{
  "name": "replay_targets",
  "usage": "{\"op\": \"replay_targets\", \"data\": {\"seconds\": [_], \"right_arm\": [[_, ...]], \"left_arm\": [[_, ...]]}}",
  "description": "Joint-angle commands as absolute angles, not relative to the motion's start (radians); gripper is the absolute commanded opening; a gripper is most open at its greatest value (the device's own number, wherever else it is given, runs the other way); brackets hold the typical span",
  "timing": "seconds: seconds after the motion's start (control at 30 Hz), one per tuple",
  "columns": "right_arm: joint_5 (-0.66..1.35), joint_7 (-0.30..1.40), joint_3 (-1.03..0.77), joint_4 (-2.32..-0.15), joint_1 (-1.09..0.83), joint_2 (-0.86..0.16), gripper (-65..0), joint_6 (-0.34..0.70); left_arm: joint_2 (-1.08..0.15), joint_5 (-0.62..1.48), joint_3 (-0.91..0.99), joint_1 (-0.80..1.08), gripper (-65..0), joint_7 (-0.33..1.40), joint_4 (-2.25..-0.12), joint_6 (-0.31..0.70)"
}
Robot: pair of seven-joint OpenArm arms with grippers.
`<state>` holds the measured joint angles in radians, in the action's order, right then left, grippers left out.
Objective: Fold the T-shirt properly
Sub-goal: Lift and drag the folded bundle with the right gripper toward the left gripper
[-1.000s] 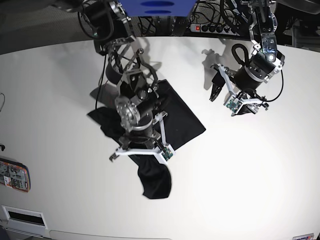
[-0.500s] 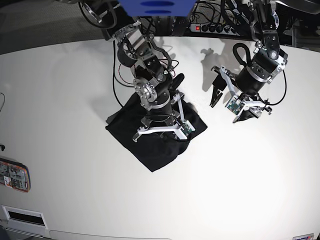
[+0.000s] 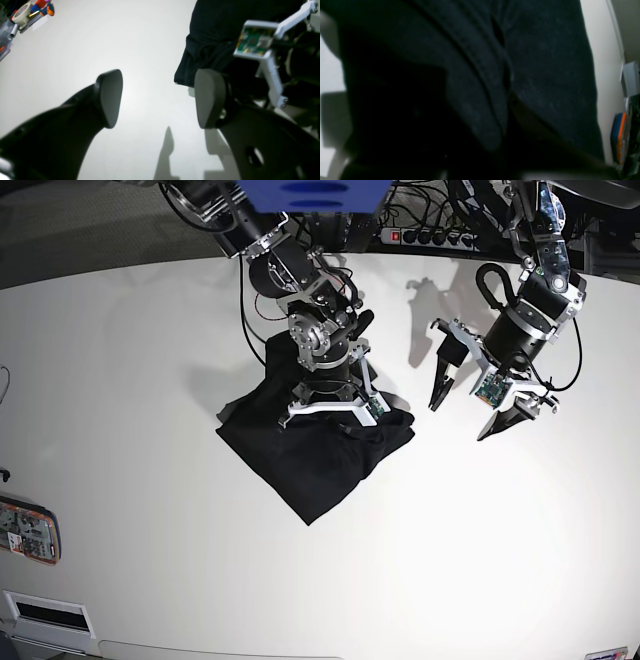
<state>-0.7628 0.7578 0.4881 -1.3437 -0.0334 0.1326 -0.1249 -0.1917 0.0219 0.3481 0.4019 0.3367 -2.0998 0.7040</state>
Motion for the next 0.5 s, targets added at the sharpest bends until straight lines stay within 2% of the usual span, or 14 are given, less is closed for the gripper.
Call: {"op": "replay_targets", "data": {"seconds": [0.0, 0.03, 0.17, 0.27, 0.4, 0.47], "right_arm": [[-0.719, 0.76, 0.504, -1.354, -0.033, 0.143, -65.0, -0.11], [-0.682, 0.762, 0.515, -1.362, -0.041, 0.143, -62.1, -0.11], [-0.518, 0.765, 0.559, -1.438, -0.042, 0.139, -35.3, -0.081], [-0.421, 0.766, 0.588, -1.5, -0.042, 0.139, -20.2, -0.038], [-0.355, 0.766, 0.59, -1.563, -0.044, 0.139, -10.6, -0.038], [-0.335, 0.765, 0.59, -1.584, -0.044, 0.139, -9.4, -0.038]], "left_arm": [[-0.199, 0.038, 0.349, 0.398, -22.5, 0.308, -2.115, 0.698], [-0.199, 0.038, 0.349, 0.398, -22.5, 0.308, -2.115, 0.698], [-0.2, 0.036, 0.348, 0.397, -22.5, 0.308, -2.114, 0.698], [-0.2, 0.036, 0.349, 0.397, -22.5, 0.308, -2.114, 0.698], [-0.2, 0.035, 0.349, 0.397, -22.5, 0.308, -2.114, 0.698], [-0.2, 0.035, 0.349, 0.397, -22.5, 0.309, -2.112, 0.698]]}}
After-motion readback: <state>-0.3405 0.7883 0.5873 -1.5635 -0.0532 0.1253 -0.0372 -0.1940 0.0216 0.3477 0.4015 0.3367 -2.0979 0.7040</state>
